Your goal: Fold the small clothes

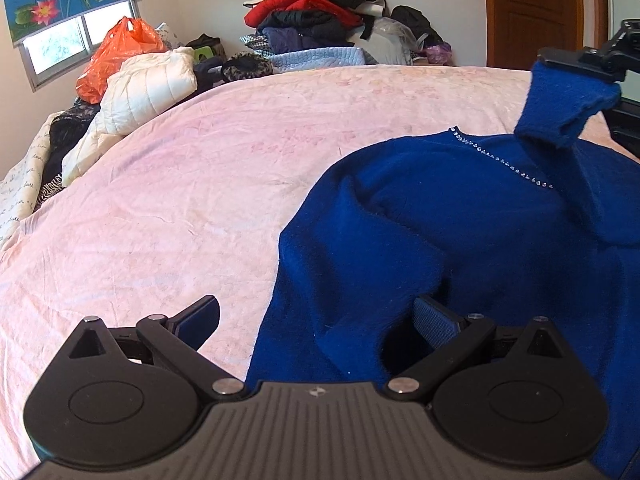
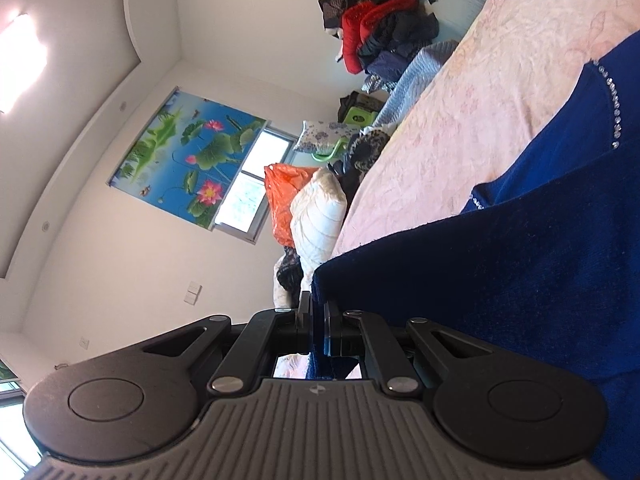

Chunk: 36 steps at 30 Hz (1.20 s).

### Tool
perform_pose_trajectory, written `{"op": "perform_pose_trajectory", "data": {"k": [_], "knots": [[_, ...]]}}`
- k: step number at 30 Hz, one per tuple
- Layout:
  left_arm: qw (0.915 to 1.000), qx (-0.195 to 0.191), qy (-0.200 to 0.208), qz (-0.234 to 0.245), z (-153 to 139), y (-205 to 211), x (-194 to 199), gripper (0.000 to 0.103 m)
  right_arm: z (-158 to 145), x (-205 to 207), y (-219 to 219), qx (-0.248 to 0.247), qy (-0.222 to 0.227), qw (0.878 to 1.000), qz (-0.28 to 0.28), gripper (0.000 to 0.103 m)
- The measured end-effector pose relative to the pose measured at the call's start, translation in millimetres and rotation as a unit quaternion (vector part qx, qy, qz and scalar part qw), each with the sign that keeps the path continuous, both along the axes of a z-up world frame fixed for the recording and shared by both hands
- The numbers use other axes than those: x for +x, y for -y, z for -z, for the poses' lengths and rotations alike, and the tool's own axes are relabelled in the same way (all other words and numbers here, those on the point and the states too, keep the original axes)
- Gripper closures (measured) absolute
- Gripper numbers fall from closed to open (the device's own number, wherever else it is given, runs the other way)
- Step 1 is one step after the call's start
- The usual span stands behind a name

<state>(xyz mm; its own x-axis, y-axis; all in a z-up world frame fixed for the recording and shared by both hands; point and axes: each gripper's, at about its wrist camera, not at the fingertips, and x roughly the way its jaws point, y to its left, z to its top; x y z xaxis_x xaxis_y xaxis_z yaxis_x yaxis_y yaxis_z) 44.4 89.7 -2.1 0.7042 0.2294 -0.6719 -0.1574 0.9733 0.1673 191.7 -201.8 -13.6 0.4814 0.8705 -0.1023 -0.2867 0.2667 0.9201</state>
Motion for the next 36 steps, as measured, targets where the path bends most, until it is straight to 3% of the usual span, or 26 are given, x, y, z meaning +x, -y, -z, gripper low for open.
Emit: {"op": "perform_pose_trajectory", "data": {"k": [16, 21, 24, 26, 28, 31, 36], "knots": [[1.0, -0.007, 0.001, -0.005, -2.5, -9.3, -3.5, 0.0, 16.5, 26.6, -63.0, -0.059, -0.029, 0.997, -0.036, 0.094], [0.9999, -0.007, 0.0, -0.007, -1.4, -13.1, -3.7, 0.0, 36.3, 41.0, -77.1, -0.078, -0.06, 0.995, -0.033, 0.092], [0.9999, -0.008, -0.004, -0.009, 0.0, -14.6, -3.4, 0.0, 50.6, 48.7, -78.6, -0.073, -0.092, 0.993, -0.018, 0.081], [0.9999, -0.007, -0.006, -0.01, 0.3, -15.2, -3.4, 0.0, 58.7, 52.1, -79.3, -0.064, -0.11, 0.992, -0.012, 0.042], [0.9999, -0.006, -0.005, -0.011, -0.6, -16.2, -4.3, 0.0, 58.8, 48.5, -79.6, -0.057, -0.104, 0.993, -0.017, 0.042], [0.9998, -0.004, -0.004, -0.019, -1.8, -19.9, -5.3, 0.0, 50.5, 38.6, -82.4, -0.088, -0.081, 0.993, -0.026, 0.041], [0.9994, -0.011, -0.007, -0.031, -3.3, -30.1, -8.2, 0.0, 58.2, 39.6, -79.2, -0.113, -0.103, 0.988, -0.02, 0.041]]}}
